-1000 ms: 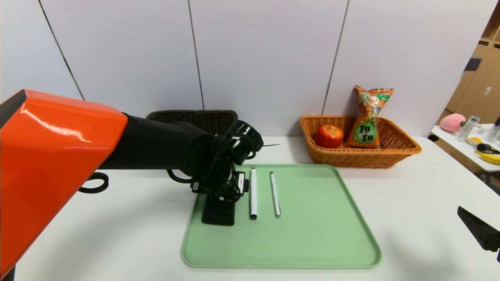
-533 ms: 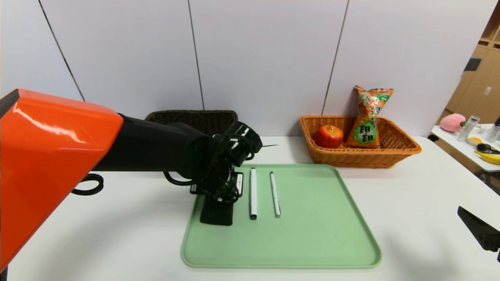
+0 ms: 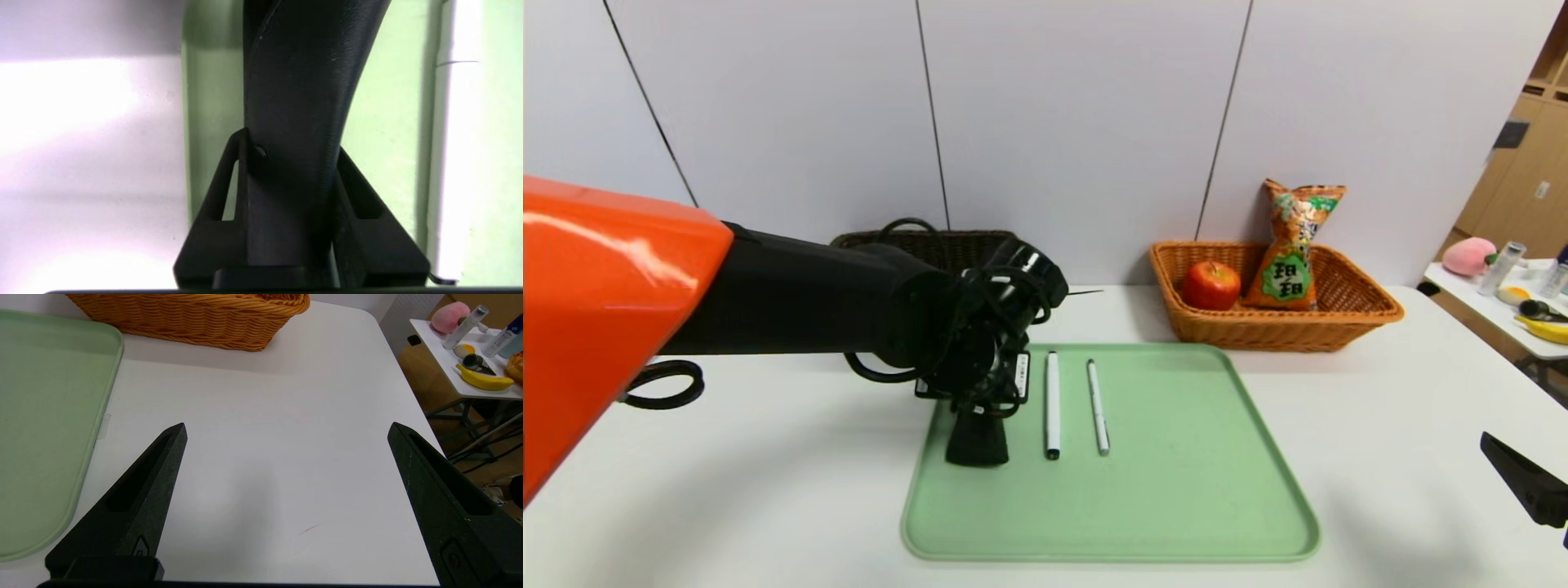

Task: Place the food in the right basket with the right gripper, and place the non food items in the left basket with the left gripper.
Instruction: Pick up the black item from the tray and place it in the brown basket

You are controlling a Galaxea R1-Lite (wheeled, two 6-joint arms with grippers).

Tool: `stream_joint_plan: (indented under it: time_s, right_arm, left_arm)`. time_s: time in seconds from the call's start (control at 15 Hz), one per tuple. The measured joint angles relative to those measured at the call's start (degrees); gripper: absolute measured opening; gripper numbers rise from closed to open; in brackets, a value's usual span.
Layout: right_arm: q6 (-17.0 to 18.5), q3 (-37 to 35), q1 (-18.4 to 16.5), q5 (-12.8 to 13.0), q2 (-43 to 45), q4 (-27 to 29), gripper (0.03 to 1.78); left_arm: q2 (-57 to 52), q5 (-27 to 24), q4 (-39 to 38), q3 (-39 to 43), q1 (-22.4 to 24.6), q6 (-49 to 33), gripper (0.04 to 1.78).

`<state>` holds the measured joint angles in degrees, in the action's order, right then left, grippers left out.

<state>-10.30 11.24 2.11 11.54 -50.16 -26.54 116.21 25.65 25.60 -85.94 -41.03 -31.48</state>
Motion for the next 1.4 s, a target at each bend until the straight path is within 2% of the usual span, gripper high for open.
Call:
stream_joint_plan:
  time_s: [0.13, 0.2, 0.27, 0.67, 1.0, 1.2, 1.4]
  right_arm:
    - [0.11, -0.02, -0.02, 0.00, 0.00, 0.00, 1.70]
    - [0.11, -0.05, 0.00, 0.00, 0.00, -0.02, 1.70]
    - [0.09, -0.09, -0.02, 0.00, 0.00, 0.00, 1.70]
    - [0.00, -0.83, 0.01, -0.06, 0.28, -0.02, 1.70]
    - [0.02, -0.90, 0.06, -0.02, 0.41, 0.00, 1.70]
    - [0.07, -0.99, 0.04, -0.05, 0.39, 0.00, 1.70]
    - [0.11, -1.27, 0.04, -0.74, 0.39, -0.02, 1.70]
  left_arm:
    - [-2.93, 0.00, 0.17, 0.28, -0.74, 0.37, 0.40]
    - [-4.86, 0.00, 0.33, 0.66, -1.07, 0.77, 0.09]
    - [-7.40, -0.05, 0.35, 1.16, -1.33, 1.55, 0.04]
    - [-20.41, 0.09, -1.18, 2.27, -1.63, 4.50, 0.04]
    - [-22.09, -0.07, -1.22, 3.43, -1.60, 4.22, 0.04]
    - [-21.92, -0.33, -1.22, 5.29, -1.72, 3.91, 0.52]
    - [-21.83, -0.21, -1.93, 7.89, -2.12, 3.84, 0.91]
